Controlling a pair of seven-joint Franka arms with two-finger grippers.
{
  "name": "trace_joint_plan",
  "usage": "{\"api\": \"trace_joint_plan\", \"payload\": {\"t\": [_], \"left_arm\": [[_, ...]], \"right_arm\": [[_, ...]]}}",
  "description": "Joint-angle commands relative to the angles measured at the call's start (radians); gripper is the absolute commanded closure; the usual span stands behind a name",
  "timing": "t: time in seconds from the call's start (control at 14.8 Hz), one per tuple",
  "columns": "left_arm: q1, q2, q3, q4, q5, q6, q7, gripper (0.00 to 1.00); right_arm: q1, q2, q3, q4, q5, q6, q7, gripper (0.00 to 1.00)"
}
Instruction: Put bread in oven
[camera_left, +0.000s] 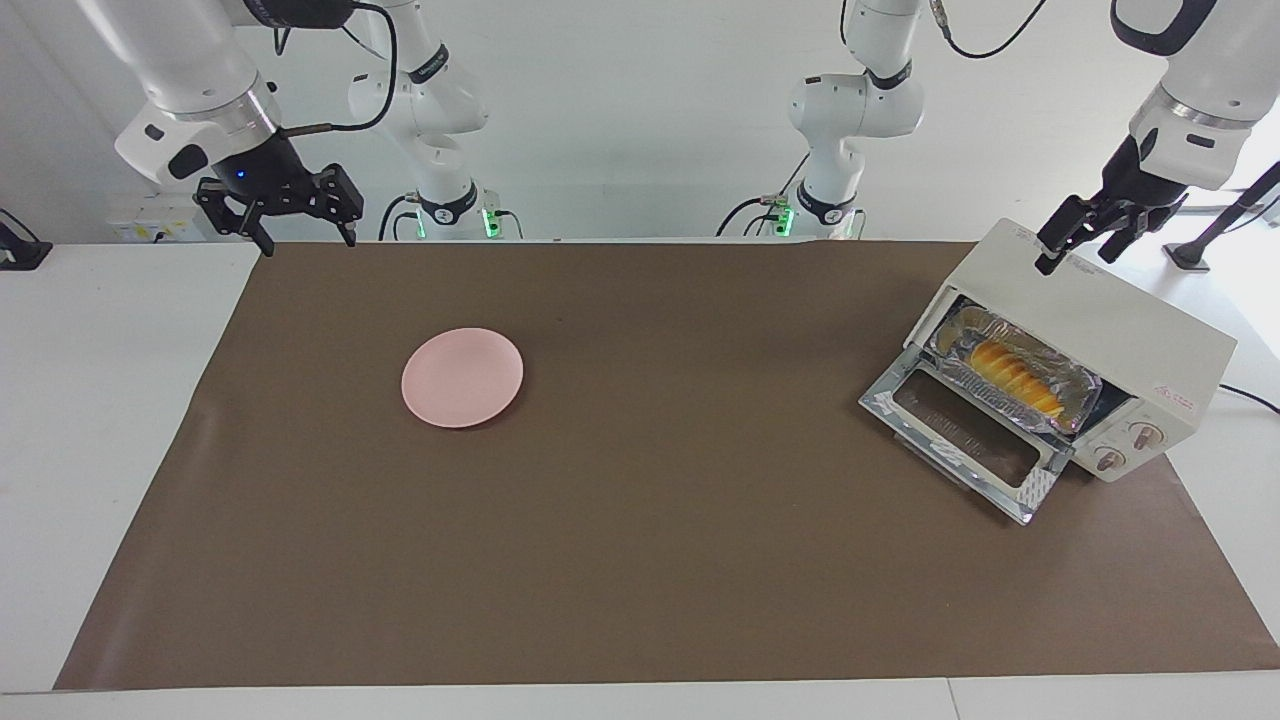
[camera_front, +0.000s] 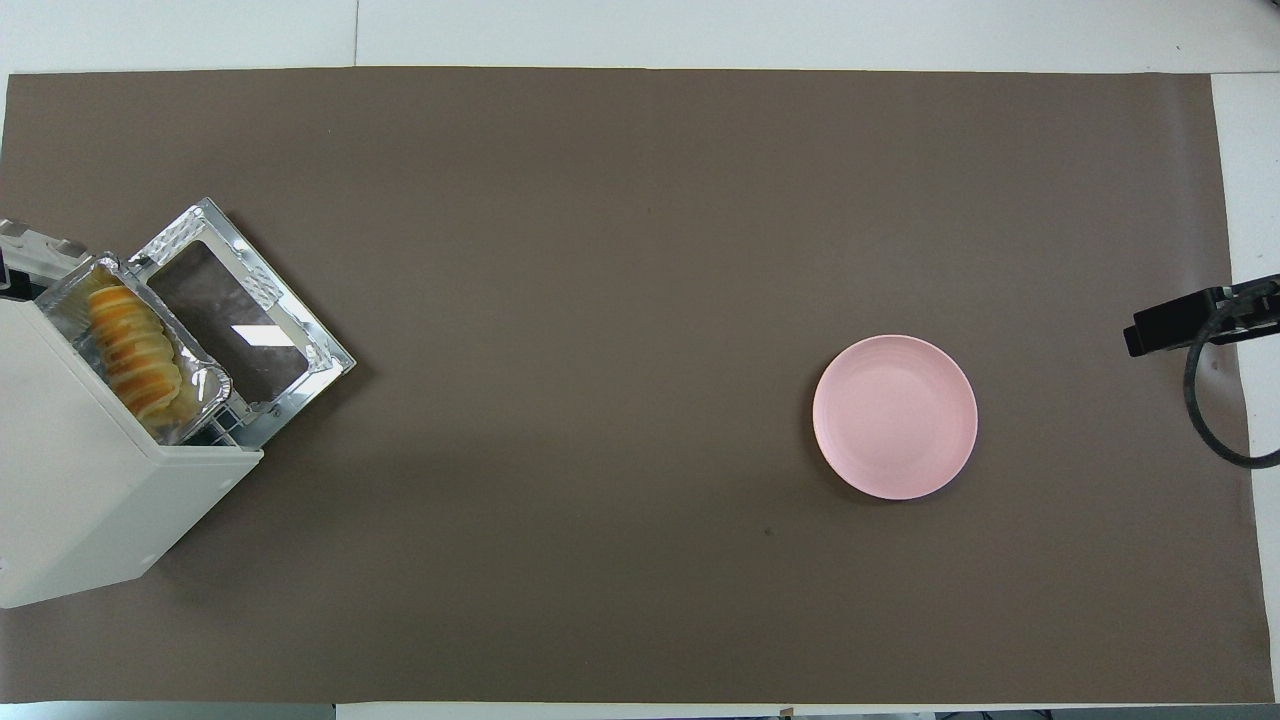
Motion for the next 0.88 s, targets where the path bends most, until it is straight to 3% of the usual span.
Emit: {"api": "trace_joint_plan", "payload": {"t": [0.0, 0.81], "left_arm": [[0.089, -0.01, -0.096, -0.015, 0.003, -0.008, 0.012, 0.0], [0.027, -0.035, -0.104, -0.051, 0.003, -0.097, 0.059, 0.0]], "right_arm": [[-0.009, -0.024, 0.006, -0.022, 0.01, -0.011, 0.009, 0.0], [-0.009, -0.024, 0.006, -0.022, 0.01, -0.011, 0.009, 0.0]]}}
